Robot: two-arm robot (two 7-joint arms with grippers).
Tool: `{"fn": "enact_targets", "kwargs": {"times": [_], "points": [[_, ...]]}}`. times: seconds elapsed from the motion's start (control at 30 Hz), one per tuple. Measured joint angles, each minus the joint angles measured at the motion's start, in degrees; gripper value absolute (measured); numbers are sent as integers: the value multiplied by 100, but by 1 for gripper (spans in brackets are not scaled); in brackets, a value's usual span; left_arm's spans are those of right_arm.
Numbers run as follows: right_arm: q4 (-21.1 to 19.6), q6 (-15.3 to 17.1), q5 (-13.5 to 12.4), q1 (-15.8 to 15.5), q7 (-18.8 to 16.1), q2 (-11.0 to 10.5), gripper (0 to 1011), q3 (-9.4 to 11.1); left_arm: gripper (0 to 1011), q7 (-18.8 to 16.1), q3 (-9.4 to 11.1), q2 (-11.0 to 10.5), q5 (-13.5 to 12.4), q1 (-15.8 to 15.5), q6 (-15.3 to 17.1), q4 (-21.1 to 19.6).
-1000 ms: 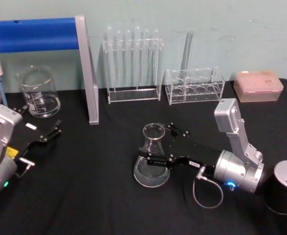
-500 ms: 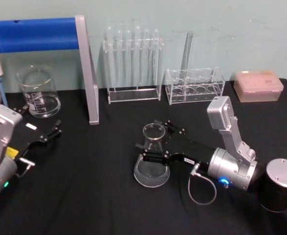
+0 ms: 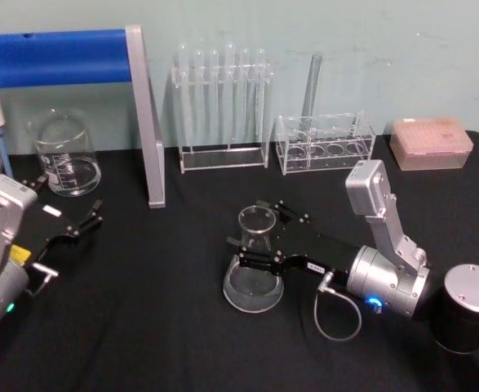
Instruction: Grasp the erlenmeyer flask with one hand, shake it three times, then place it back.
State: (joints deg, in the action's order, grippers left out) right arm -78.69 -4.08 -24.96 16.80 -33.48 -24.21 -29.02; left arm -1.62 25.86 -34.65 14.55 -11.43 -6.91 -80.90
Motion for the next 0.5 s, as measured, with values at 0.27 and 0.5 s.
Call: {"fn": "enact_targets", "kwargs": {"times": [0.27,0.5], "points": [[-1,1,-5,-4,-8,-4,763,0,1001,0,0,0,0,0,0,0],[-4,1,-9,-5,-13,-7,536,0,1001,0,0,0,0,0,0,0]]}}
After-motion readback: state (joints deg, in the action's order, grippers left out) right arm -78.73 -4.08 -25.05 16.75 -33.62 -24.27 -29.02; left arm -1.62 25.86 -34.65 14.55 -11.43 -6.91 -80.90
